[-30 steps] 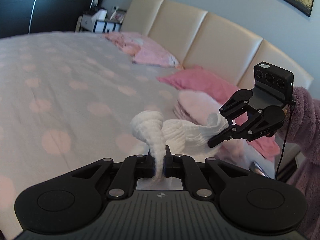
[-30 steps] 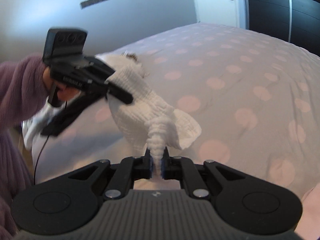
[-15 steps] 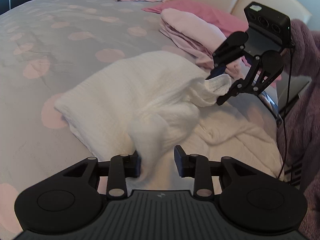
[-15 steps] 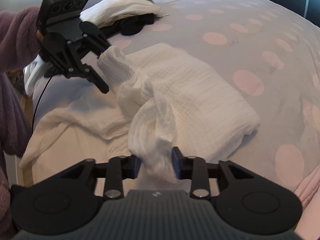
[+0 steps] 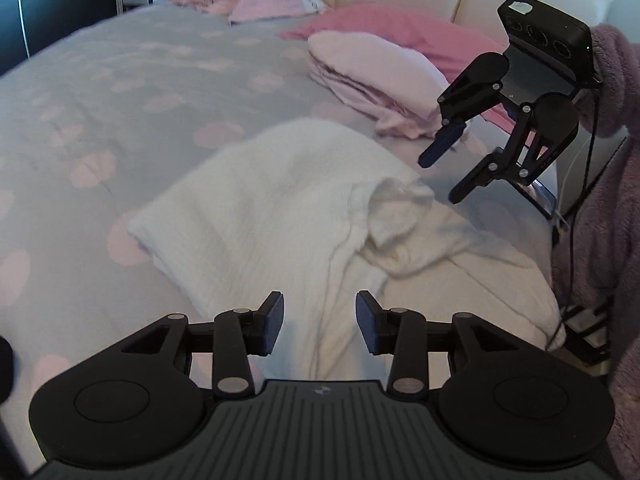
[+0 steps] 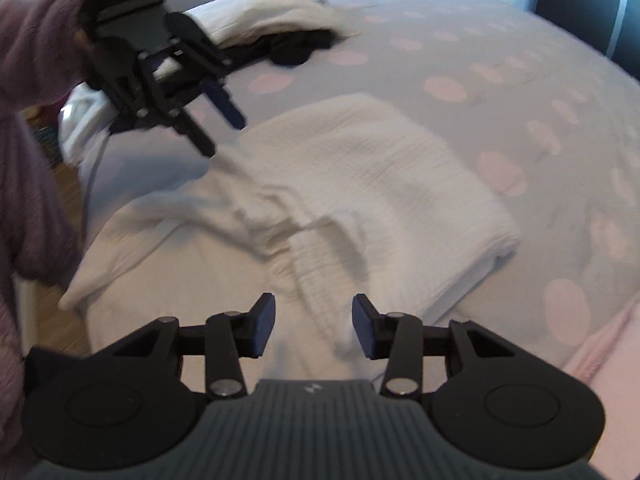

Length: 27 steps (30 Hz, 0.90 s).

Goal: Fold clothes

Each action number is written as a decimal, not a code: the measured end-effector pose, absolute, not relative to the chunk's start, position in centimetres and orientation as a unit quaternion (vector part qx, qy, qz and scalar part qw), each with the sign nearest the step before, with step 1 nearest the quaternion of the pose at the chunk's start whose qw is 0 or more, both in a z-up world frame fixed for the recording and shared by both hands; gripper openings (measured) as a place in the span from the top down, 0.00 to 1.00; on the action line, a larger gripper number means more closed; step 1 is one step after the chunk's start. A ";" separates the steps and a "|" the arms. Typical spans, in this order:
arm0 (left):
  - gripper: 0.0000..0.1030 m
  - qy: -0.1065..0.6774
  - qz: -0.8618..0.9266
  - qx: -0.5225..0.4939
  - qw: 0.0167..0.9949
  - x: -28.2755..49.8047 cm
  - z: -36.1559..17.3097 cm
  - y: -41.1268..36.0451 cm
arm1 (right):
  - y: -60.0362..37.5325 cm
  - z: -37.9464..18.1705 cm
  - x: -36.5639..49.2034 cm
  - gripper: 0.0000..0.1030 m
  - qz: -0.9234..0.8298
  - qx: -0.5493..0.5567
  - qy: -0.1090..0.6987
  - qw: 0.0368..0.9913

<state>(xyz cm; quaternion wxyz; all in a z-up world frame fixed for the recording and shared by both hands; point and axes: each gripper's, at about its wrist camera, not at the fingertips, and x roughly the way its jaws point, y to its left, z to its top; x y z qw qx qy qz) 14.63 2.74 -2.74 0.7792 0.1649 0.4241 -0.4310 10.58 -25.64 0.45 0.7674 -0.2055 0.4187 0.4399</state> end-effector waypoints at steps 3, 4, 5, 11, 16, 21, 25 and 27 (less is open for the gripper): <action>0.59 0.408 -0.426 0.202 0.782 14.3 -2.9 0.2 | -24.5 0.7 10.8 0.58 0.409 -0.224 0.402 0.788; 0.59 0.409 -0.432 0.214 0.775 14.3 -3.3 -0.7 | -24.1 0.5 10.9 0.59 0.408 -0.225 0.402 0.788; 0.59 0.412 -0.434 0.229 0.768 14.3 -3.7 -1.5 | -23.6 0.2 11.1 0.59 0.406 -0.227 0.403 0.788; 0.64 0.420 -0.429 0.267 0.753 15.4 -5.8 -3.7 | -22.3 -0.7 12.8 0.64 0.412 -0.212 0.406 0.788; 0.65 0.422 -0.432 0.236 0.762 17.1 -5.4 -3.2 | -22.5 0.1 14.0 0.67 0.409 -0.193 0.387 0.803; 0.65 0.435 -0.430 0.244 0.753 18.0 -6.5 -3.8 | -22.7 -1.9 15.5 0.78 0.400 -0.192 0.420 0.792; 0.65 0.437 -0.430 0.270 0.743 17.7 -7.4 -4.4 | -21.6 -3.2 14.5 0.77 0.423 -0.221 0.423 0.770; 0.78 0.444 -0.424 0.273 0.741 17.9 -7.7 -4.3 | -21.1 -4.0 14.3 0.79 0.410 -0.245 0.424 0.769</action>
